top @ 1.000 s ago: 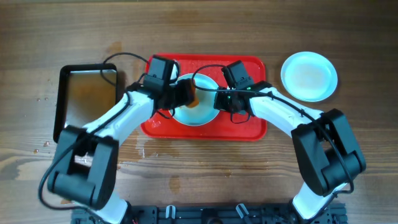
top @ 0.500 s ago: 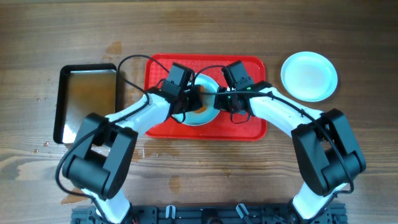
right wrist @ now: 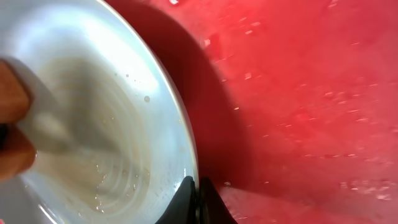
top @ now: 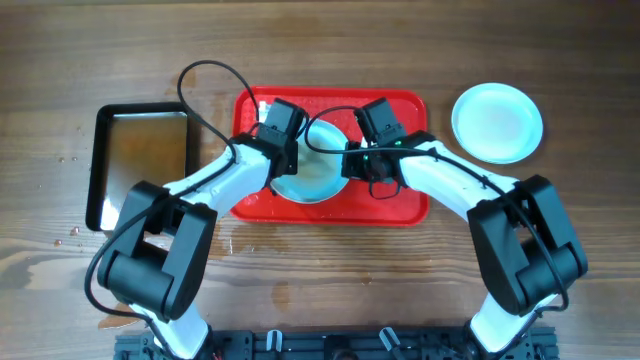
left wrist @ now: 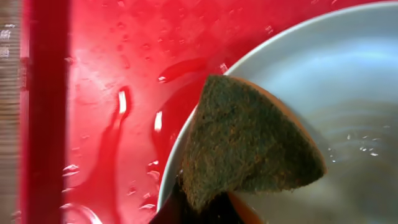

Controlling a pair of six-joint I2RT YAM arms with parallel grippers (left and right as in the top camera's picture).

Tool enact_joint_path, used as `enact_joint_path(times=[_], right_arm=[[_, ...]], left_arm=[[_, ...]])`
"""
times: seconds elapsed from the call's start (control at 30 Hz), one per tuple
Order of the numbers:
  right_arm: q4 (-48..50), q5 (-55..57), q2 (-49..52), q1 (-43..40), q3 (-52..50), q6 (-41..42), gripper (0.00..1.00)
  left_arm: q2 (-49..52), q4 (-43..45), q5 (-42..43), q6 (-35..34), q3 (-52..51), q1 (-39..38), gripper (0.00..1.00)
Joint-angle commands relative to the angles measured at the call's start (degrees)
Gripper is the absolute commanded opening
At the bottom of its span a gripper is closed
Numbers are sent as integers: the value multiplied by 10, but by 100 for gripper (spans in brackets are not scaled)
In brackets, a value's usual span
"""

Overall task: Clean dirty plates on tray and stack at the side
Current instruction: 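Scrub the last plate with the sponge in left gripper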

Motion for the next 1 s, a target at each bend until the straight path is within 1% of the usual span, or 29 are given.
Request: enact_joint_path(times=[0.0,0.07,0.1,0.13,0.2,0.27,0.37,0.5,0.57,0.63,0.77,0.83,0.93,0.97], right_arm=[[-12,19,12,-5,-2,-14,4],[-12,19,12,-5,-2,-15,4],[-11,17,12,-5,-2,-17,4],[-9,10,12,-5,-2,-28,4],[5,-22,12,-5,-2,-62,4],[5,-22,12,-5,-2,-61,4],[5,-22,12,-5,-2,-61,4],[5,-22,12,-5,-2,-61,4],[4,-22,12,-5,-2,-61,4],[2,-22,12,-5,-2,-61,4],[1,-22,12,-5,-2,-61,4],[1,-22,12,-5,-2,-61,4],[1,-22,12,-5,-2,-61,4],[1,-22,12,-5,-2,-61,4]], left_arm=[[-48,-17,-90,28,8,10,4],[-69,-13,-27,25,8,4,4],[-81,-6,59,14,8,1,4],[-83,2,110,-6,8,0,4],[-73,26,180,-80,5,0,4],[-50,41,206,-127,2,0,4],[-5,62,265,-132,2,0,4],[36,62,264,-132,2,1,4],[44,52,222,-132,2,2,4],[44,29,136,-131,3,2,4],[41,-10,10,-122,4,2,4],[26,-50,-96,-122,11,2,4],[-3,-94,-192,-122,26,2,4],[-12,-98,-201,-122,27,2,4]])
